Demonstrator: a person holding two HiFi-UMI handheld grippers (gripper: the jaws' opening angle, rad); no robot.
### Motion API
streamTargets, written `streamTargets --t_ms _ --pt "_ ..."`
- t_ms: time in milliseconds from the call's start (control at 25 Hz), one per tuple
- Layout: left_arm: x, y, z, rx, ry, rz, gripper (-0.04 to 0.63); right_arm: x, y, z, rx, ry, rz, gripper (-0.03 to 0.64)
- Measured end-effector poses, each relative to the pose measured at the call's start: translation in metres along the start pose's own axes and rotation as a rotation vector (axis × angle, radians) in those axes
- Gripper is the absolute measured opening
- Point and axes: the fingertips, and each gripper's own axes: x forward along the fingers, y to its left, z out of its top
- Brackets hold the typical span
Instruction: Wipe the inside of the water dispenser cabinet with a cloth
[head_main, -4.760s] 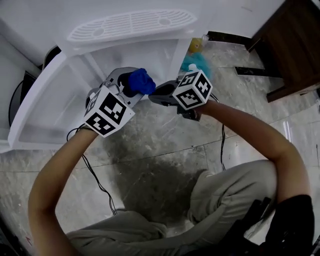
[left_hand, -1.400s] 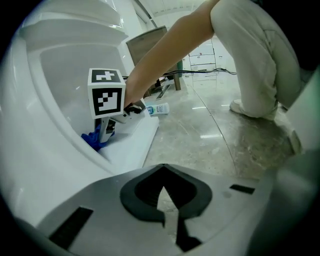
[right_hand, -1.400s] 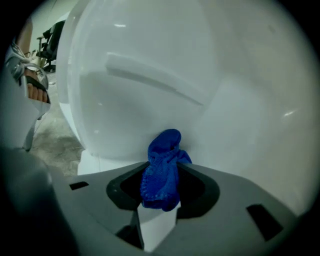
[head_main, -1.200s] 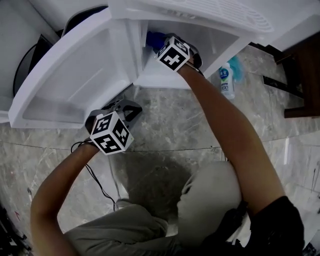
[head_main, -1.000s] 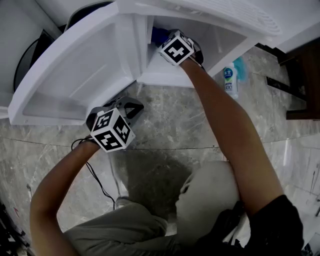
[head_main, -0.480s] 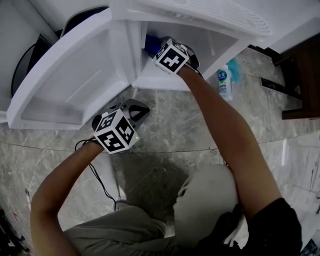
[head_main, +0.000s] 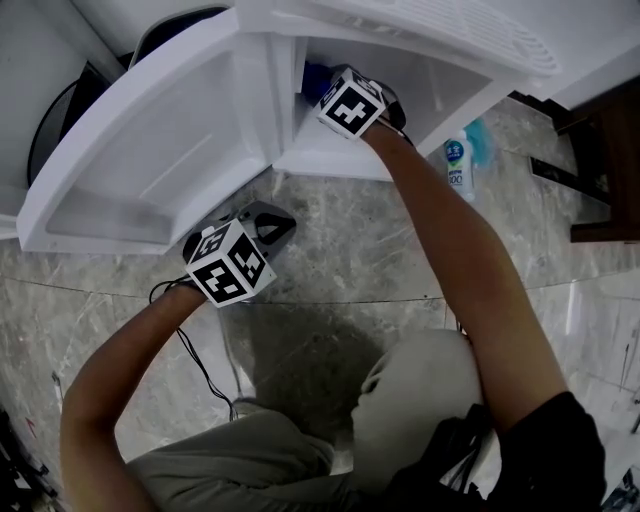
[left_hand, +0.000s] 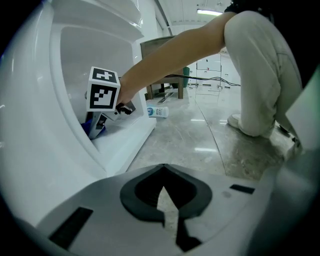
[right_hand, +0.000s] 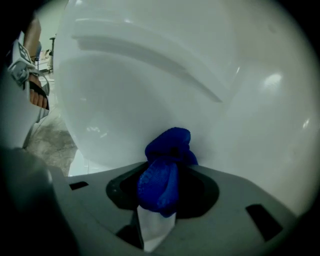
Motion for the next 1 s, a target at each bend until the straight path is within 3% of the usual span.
streamTargets --t_ms 160,560,640,840,1000 --pt "0.002 0.009 0.012 0.026 -0.014 0.016 0.003 -0.011 0.02 -0.002 -0.018 0.001 0.072 0.137" --pt "0.008 0.025 0.037 0.069 -0.009 0.046 0.003 -0.072 0.119 -0.01 -0.042 -0.018 0.412 0.137" --pt "0.009 0.022 0.041 0.089 0.0 0.046 0.003 -0.082 0.127 -0.009 -0.03 -0.036 0.441 0.137" --pt "0.008 0.015 0.051 0.166 0.022 0.05 0.003 -0.109 0.094 0.0 0.028 -0.098 0.38 0.137" --pt "0.005 0.013 0.056 0.177 0.024 0.053 0.003 -0.139 0.032 0.024 0.153 -0.249 0.173 0.138"
